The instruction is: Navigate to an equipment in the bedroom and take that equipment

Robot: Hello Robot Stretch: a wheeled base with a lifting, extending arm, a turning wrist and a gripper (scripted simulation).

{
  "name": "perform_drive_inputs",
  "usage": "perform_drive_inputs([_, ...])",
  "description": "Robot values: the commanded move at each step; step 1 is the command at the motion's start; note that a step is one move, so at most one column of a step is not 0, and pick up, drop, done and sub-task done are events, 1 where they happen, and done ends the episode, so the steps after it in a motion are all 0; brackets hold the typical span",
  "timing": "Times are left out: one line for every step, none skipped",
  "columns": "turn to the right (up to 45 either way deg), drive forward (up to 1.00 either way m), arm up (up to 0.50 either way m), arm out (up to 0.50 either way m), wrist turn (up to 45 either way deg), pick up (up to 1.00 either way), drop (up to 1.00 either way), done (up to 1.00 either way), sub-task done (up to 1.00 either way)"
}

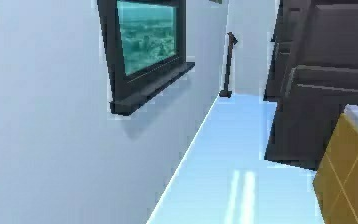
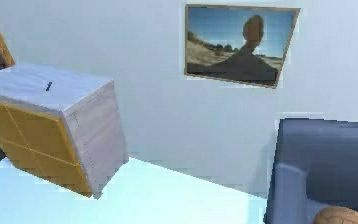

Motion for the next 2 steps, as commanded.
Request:
perform_drive_inputs([45.0, 0.0, 0.0, 0.0, 0.0, 0.0, 0.0, 0.0, 0.0])
perform_drive_inputs([15.0, 0.0, 0.0, 0.0, 0.0, 0.0, 0.0, 0.0, 0.0])
